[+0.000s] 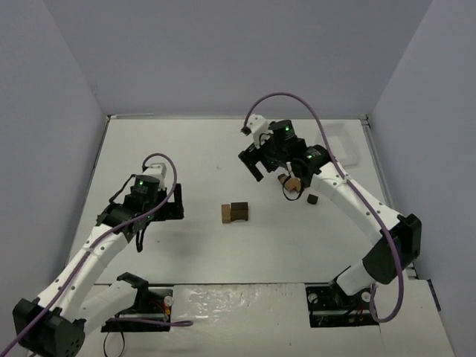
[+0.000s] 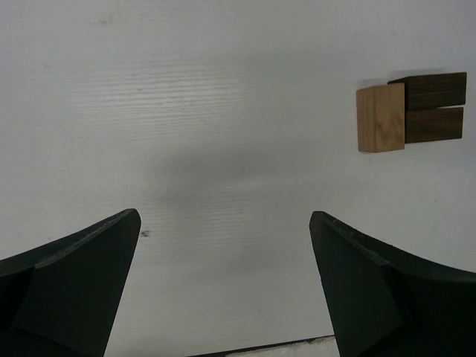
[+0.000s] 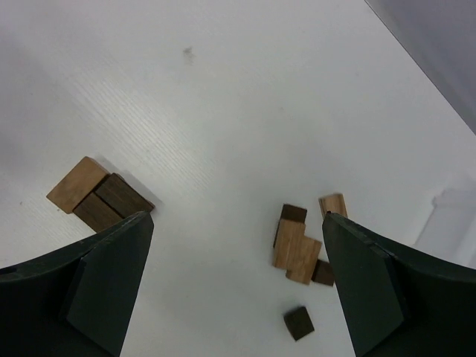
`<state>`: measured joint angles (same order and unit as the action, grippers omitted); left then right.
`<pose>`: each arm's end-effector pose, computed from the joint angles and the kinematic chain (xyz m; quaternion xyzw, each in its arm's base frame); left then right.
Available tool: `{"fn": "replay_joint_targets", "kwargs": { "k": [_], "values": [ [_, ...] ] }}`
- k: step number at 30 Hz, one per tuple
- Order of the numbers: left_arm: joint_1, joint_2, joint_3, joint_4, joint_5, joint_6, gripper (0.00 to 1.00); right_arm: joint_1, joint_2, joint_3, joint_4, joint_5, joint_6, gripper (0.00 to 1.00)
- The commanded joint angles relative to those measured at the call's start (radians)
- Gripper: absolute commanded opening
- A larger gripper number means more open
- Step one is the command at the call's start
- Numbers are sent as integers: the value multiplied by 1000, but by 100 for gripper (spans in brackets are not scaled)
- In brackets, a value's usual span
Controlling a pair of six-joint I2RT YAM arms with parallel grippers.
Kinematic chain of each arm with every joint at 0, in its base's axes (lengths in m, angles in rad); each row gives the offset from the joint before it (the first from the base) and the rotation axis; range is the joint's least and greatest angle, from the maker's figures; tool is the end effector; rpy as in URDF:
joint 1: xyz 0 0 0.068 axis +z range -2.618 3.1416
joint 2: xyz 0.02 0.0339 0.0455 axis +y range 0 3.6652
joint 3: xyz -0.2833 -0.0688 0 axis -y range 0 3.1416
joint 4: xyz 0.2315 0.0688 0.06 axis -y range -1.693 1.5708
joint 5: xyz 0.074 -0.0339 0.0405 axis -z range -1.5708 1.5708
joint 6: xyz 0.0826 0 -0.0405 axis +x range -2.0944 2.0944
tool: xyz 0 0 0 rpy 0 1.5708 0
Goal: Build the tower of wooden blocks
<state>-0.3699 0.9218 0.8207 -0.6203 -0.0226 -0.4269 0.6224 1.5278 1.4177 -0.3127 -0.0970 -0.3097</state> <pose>0.1897 -0.0715 0.2721 -0.0306 0.9106 -0.1504 0.3837 0.3097 0.2321 0.3666 -0.4004 0.7375 0.1247 0.5294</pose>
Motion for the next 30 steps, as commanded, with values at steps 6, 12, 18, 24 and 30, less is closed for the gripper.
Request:
{"fn": "replay_joint_targets", "kwargs": {
  "k": [6, 12, 18, 24, 30],
  "values": [
    [-246, 261, 41, 152, -79, -253, 97, -82, -255, -217, -3, 224, 306, 100],
    [-295, 454, 77, 219, -124, -298, 97, -136, -373, -311, -3, 221, 383, 100],
    [-297, 580, 109, 294, -116, -305, 97, -151, -435, -361, -3, 184, 402, 100],
    [-295, 681, 158, 317, -126, -275, 97, -156, -477, -388, -5, 161, 393, 100],
    [-278, 718, 168, 327, -128, -261, 97, -162, -487, -394, -5, 145, 380, 100]
  ]
}}
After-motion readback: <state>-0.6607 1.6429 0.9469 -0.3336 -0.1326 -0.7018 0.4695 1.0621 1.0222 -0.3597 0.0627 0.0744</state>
